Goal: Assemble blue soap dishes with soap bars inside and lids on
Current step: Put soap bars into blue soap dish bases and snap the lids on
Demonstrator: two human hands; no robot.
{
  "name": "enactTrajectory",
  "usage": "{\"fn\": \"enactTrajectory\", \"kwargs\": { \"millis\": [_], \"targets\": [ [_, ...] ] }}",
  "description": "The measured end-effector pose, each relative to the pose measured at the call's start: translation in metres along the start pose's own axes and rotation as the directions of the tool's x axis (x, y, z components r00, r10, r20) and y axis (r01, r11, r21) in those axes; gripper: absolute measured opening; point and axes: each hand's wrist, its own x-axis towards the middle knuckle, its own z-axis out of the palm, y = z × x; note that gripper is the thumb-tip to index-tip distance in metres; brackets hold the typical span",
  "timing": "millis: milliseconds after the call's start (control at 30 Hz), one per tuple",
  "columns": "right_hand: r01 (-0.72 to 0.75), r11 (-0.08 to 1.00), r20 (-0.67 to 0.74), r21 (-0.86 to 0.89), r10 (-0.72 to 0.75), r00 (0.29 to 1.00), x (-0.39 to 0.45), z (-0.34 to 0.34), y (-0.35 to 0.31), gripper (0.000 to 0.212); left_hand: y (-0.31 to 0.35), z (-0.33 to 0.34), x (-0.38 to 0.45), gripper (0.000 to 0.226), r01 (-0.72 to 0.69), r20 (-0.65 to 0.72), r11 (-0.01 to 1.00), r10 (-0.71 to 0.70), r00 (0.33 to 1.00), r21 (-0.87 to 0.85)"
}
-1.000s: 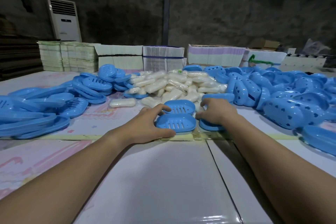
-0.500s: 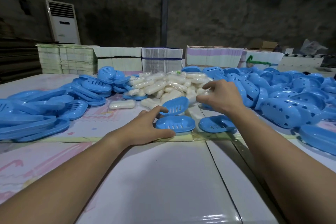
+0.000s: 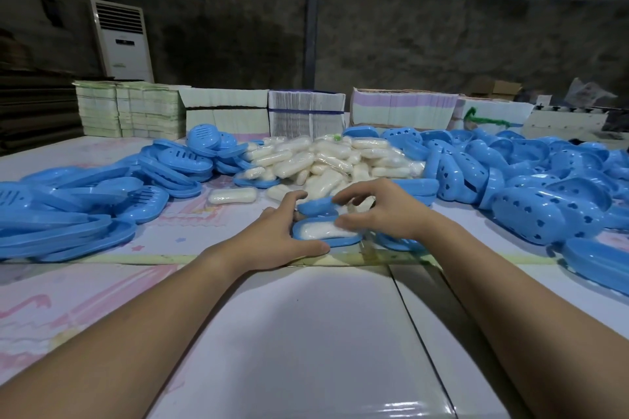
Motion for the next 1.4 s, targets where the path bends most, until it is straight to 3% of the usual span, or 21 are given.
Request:
{"fn": "enactTrajectory", "kwargs": {
  "millis": [167, 267, 400, 533, 633, 733, 833, 933, 1000, 1100, 1267, 1400],
  "targets": [
    [-0.053, 0.999, 0.039, 0.008, 0.053, 0.998, -0.001, 0.001, 0.005, 0.012, 0.000, 0.002, 0.001, 0.104, -0.030, -0.024, 0.999, 0.030, 0.999, -0.018],
    [-0.037, 0.998, -0.014, -0.049, 0.036, 0.999, 0.002, 0.010, 0.002, 0.010, -0.002, 0.001, 0.003, 0.091, -0.032, -0.041, 0.999, 0.031, 0.999, -0.016],
    [-0.051, 0.999, -0.002, 0.006, 0.051, 0.999, 0.003, 0.013, 0.003, 0.013, -0.001, 0.002, 0.001, 0.062, -0.034, -0.046, 0.999, 0.034, 0.998, 0.016],
    [-0.048, 0.999, -0.024, 0.015, 0.049, 0.999, 0.003, 0.017, 0.000, 0.015, 0.001, 0.003, 0.001, 0.046, -0.083, -0.068, 0.996, 0.086, 0.994, 0.037],
    [-0.047, 0.999, -0.021, 0.023, 0.047, 0.999, 0.002, 0.016, -0.002, 0.017, 0.001, 0.002, 0.003, 0.048, -0.081, -0.112, 0.996, 0.083, 0.990, 0.023],
    [-0.090, 0.994, -0.004, 0.055, 0.091, 0.996, 0.001, 0.007, -0.004, 0.017, 0.003, 0.004, 0.004, 0.064, -0.100, -0.082, 0.994, 0.104, 0.991, 0.050],
    [-0.138, 0.987, -0.056, -0.083, 0.134, 0.989, 0.002, -0.011, -0.003, 0.017, 0.004, 0.005, 0.006, 0.063, -0.103, -0.075, 0.993, 0.107, 0.991, 0.065],
    [-0.291, 0.910, -0.228, -0.295, 0.229, 0.946, -0.007, -0.030, 0.007, 0.019, 0.001, 0.006, 0.007, 0.045, -0.125, -0.089, 0.990, 0.130, 0.988, 0.061],
    [-0.453, 0.789, -0.420, -0.415, 0.276, 0.865, -0.022, -0.042, 0.024, 0.022, -0.001, 0.007, 0.008, 0.038, -0.144, -0.100, 0.988, 0.148, 0.984, 0.050],
    [-0.642, 0.659, -0.578, -0.392, 0.366, 0.729, -0.035, -0.058, 0.041, 0.027, 0.000, 0.005, 0.008, 0.046, -0.167, -0.067, 0.986, 0.169, 0.983, 0.027],
    [-0.737, 0.507, -0.495, -0.447, 0.545, 0.676, -0.035, -0.063, 0.051, 0.043, 0.000, 0.001, 0.002, 0.059, -0.153, -0.026, 0.988, 0.153, 0.988, -0.010],
    [-0.731, 0.507, -0.510, -0.457, 0.524, 0.682, -0.036, -0.063, 0.058, 0.043, -0.001, -0.002, -0.002, 0.071, -0.175, 0.021, 0.984, 0.176, 0.984, -0.030]
  ]
}}
